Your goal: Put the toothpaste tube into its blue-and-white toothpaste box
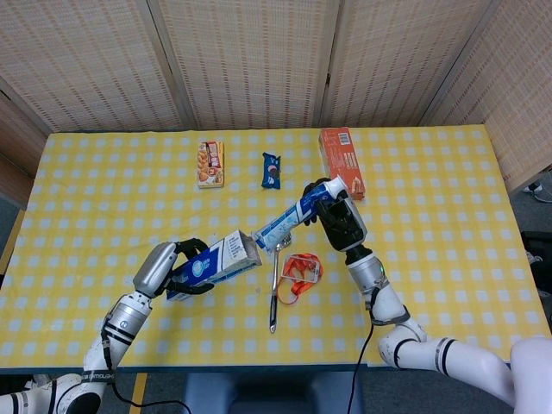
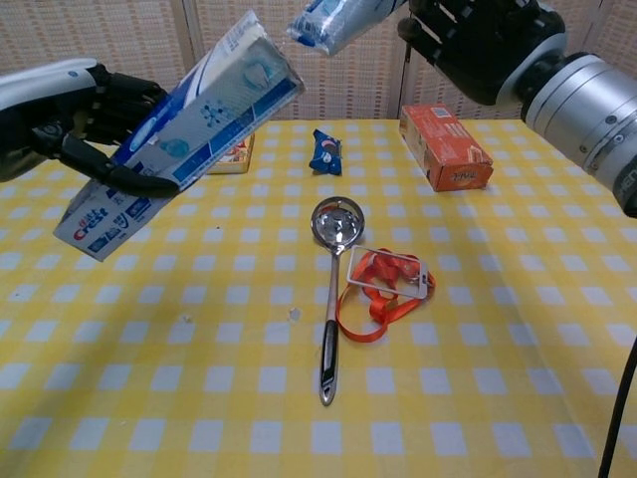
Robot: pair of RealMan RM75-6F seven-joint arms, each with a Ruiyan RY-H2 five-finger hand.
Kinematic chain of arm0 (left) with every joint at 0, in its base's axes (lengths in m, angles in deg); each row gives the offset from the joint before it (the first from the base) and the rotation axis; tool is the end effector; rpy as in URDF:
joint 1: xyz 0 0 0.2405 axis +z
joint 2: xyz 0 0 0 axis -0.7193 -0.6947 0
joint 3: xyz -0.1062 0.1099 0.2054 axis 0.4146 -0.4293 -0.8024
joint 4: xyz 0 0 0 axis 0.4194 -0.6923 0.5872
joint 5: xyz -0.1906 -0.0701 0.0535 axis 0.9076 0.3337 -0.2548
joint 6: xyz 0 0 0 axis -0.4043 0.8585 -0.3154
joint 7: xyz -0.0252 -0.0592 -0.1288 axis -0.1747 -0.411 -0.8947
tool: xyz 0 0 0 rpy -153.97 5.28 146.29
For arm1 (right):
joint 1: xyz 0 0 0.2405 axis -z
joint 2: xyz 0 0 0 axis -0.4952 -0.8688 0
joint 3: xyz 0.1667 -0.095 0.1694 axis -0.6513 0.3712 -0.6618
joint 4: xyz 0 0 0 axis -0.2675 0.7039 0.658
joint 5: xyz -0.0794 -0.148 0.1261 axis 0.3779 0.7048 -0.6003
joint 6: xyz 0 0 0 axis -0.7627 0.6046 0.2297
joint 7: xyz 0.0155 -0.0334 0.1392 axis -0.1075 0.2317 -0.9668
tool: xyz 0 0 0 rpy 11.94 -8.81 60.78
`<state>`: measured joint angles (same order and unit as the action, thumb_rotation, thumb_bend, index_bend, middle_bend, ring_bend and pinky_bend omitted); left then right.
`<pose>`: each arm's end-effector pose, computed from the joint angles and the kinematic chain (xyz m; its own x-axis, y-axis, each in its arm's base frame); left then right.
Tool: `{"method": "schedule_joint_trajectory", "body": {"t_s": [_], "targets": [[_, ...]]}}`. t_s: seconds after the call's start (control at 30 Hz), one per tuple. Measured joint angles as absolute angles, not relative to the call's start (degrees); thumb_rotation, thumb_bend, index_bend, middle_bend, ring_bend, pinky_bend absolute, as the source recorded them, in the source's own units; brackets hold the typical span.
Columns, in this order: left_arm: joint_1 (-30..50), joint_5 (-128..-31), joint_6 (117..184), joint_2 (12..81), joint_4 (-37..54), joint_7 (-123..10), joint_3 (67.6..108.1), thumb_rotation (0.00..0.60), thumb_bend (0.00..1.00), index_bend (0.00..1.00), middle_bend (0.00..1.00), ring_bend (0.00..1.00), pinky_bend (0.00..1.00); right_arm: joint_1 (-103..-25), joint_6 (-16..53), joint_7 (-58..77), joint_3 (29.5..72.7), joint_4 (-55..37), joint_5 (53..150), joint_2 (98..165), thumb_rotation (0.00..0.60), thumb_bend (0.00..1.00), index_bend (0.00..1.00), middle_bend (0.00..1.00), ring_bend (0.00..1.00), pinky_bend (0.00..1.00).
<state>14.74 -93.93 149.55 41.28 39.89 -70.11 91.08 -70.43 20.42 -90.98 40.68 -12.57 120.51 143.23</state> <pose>-0.1369 0.2894 0.0482 -0.1877 0.3553 0.9157 0.9196 -0.2640 0.2909 -0.0972 -0.3653 0.0173 -0.8707 -0.4697 -0.1461 0.1046 0.1133 -0.9880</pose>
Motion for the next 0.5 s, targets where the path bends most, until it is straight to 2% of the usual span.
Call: {"method": "schedule_joint_trajectory", "body": {"t_s": [0.5], "targets": [[13.78, -92.45, 149.28, 42.66, 38.80, -67.17, 91.34, 0.600, 0.16, 0.58, 0.73, 0.54, 0.50, -71.82, 19.57, -94.33, 40.95, -10.21, 121.23, 145.99, 0.600, 0.42, 0.86, 0.79, 0.72, 0.67]]}}
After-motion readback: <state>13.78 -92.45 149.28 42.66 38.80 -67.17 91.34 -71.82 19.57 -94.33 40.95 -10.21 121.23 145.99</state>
